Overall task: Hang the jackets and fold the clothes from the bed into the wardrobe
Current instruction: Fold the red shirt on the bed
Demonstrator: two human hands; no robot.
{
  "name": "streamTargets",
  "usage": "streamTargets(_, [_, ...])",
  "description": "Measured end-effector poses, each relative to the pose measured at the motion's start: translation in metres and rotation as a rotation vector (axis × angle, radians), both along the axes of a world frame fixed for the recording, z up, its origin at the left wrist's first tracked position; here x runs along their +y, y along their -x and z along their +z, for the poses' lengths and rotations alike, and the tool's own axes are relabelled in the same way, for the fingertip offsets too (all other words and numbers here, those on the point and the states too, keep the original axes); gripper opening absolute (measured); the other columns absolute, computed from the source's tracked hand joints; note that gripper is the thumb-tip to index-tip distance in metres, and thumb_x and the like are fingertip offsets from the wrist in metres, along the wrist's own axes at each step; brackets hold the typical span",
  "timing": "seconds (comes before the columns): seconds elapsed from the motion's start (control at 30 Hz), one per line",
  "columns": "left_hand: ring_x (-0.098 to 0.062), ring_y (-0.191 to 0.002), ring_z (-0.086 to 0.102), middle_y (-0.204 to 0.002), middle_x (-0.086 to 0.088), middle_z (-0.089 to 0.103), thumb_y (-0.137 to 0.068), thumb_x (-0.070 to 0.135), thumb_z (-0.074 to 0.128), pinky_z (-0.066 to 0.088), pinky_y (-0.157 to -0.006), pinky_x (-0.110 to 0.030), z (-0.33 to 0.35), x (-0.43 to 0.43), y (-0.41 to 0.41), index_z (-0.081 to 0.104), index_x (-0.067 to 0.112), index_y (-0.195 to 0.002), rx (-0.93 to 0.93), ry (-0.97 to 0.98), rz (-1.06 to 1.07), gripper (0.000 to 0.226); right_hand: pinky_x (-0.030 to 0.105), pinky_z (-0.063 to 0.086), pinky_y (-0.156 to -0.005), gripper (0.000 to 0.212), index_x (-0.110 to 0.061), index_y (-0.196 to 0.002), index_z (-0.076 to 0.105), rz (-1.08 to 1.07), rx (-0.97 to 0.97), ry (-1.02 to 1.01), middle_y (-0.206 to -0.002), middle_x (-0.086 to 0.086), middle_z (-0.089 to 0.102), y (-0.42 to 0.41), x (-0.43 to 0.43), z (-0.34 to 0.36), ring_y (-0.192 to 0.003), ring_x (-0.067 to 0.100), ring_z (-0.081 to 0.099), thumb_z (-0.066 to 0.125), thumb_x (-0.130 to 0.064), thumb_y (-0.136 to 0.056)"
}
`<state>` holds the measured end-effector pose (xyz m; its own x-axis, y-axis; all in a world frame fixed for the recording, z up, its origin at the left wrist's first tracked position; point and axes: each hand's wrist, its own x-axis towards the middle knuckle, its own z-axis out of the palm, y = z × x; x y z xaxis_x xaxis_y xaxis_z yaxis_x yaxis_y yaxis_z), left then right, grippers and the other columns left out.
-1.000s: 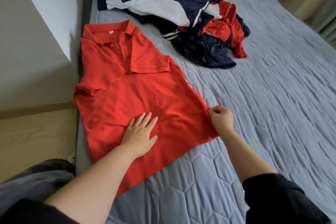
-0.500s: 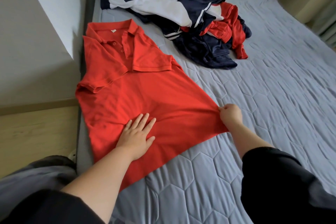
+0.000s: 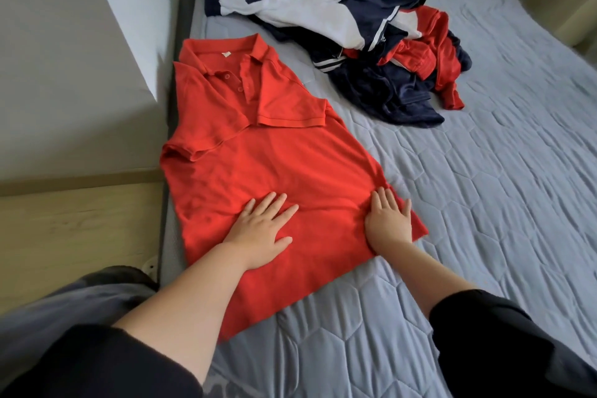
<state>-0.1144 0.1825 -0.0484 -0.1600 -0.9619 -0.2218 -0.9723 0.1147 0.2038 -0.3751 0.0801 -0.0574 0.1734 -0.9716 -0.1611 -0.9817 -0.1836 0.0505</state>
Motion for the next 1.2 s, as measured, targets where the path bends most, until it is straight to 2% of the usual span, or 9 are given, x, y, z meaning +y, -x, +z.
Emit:
streamTargets(0.13, [-0.016, -0.147, -0.009, -0.161, 0.005, 0.0, -0.098, 0.049, 0.029, -0.003, -0.116, -0.047, 0.002, -0.004, -0.002, 0.006, 0.035, -0.151, -0.03, 0.069, 0.101, 0.059, 0.049, 0.004, -0.117, 0.055, -0.009, -0.146, 0.033, 0.181, -0.288, 0.253, -0.157, 0.011, 0.022, -0.067, 0.006, 0.015, -0.147, 0.024, 0.013, 0.043, -0.016, -0.092])
streamTargets(0.2, [-0.018, -0.147, -0.008, -0.161, 0.005, 0.0, -0.099, 0.05, 0.025, -0.003, -0.116, -0.048, 0.002, -0.004, -0.008, 0.01, 0.035, -0.151, -0.049, 0.078, 0.166, 0.057, 0.048, 0.004, -0.117, 0.054, -0.015, -0.148, 0.031, 0.315, -0.288, 0.184, -0.158, 0.008, 0.018, -0.087, 0.011, 0.013, -0.147, 0.023, 0.011, 0.041, -0.024, -0.096])
streamTargets(0.3, [-0.02, -0.147, -0.009, -0.161, 0.004, -0.001, -0.1, 0.048, 0.024, -0.002, -0.116, -0.048, 0.003, -0.003, -0.027, 0.011, 0.035, -0.151, -0.072, 0.047, 0.277, 0.055, 0.044, 0.01, -0.118, 0.052, -0.018, -0.149, 0.03, 0.291, -0.239, 0.038, -0.158, 0.003, 0.023, -0.091, 0.007, 0.002, -0.146, 0.018, 0.017, 0.038, -0.032, -0.099])
streamTargets(0.37, [-0.019, -0.147, -0.005, -0.161, 0.002, 0.006, -0.099, 0.04, 0.033, 0.003, -0.117, -0.047, 0.008, -0.009, -0.034, 0.023, 0.032, -0.15, -0.025, 0.092, 0.281, 0.052, 0.042, 0.028, -0.111, 0.044, -0.01, -0.136, 0.05, 0.273, -0.354, 0.109, -0.144, 0.01, 0.046, -0.092, 0.002, 0.006, -0.133, 0.026, 0.041, 0.046, -0.024, -0.095])
streamTargets(0.43, [-0.019, -0.147, 0.005, -0.158, -0.001, 0.02, -0.094, 0.025, 0.044, 0.009, -0.117, -0.044, 0.018, -0.022, -0.035, 0.042, 0.027, -0.142, 0.069, 0.232, 0.25, 0.048, 0.043, 0.043, -0.092, 0.034, -0.003, -0.113, 0.064, 0.264, -0.457, 0.241, -0.114, 0.016, 0.065, -0.103, -0.006, 0.015, -0.107, 0.035, 0.058, 0.05, -0.019, -0.087])
streamTargets(0.53, [-0.022, -0.145, 0.016, -0.152, -0.005, 0.034, -0.086, 0.01, 0.049, 0.015, -0.117, -0.042, 0.031, -0.045, -0.047, 0.054, 0.02, -0.133, 0.209, 0.394, 0.32, 0.048, 0.043, 0.046, -0.08, 0.027, -0.002, -0.1, 0.066, 0.267, -0.537, 0.337, -0.098, 0.015, 0.066, -0.133, -0.026, 0.033, -0.091, 0.036, 0.058, 0.051, -0.017, -0.083])
streamTargets(0.87, [-0.027, -0.145, 0.016, -0.147, -0.008, 0.042, -0.085, 0.005, 0.05, 0.014, -0.117, -0.041, 0.046, -0.114, -0.121, 0.055, 0.016, -0.133, 0.375, 0.487, 0.656, 0.049, 0.047, 0.044, -0.088, 0.031, 0.003, -0.112, 0.061, 0.413, -0.591, 0.334, -0.11, 0.019, 0.061, -0.243, -0.103, 0.065, -0.1, 0.038, 0.053, 0.055, -0.003, -0.082])
streamTargets(1.07, [-0.029, -0.147, -0.008, -0.16, -0.003, 0.007, -0.089, 0.03, 0.049, 0.002, -0.116, -0.052, 0.029, -0.146, -0.148, 0.032, 0.03, -0.146, 0.241, 0.213, 0.701, 0.06, 0.043, 0.038, -0.099, 0.038, 0.002, -0.12, 0.057, 0.463, -0.56, 0.329, -0.123, 0.018, 0.056, -0.313, -0.159, 0.075, -0.113, 0.037, 0.049, 0.052, -0.004, -0.083])
streamTargets(1.2, [-0.029, -0.145, -0.016, -0.16, 0.0, -0.01, -0.095, 0.037, 0.037, -0.004, -0.115, -0.053, 0.01, -0.142, -0.146, 0.017, 0.033, -0.15, 0.232, 0.093, 0.717, 0.06, 0.042, 0.022, -0.113, 0.049, -0.01, -0.137, 0.045, 0.414, -0.381, 0.201, -0.147, 0.009, 0.039, -0.346, -0.197, 0.067, -0.137, 0.028, 0.029, 0.049, -0.02, -0.09])
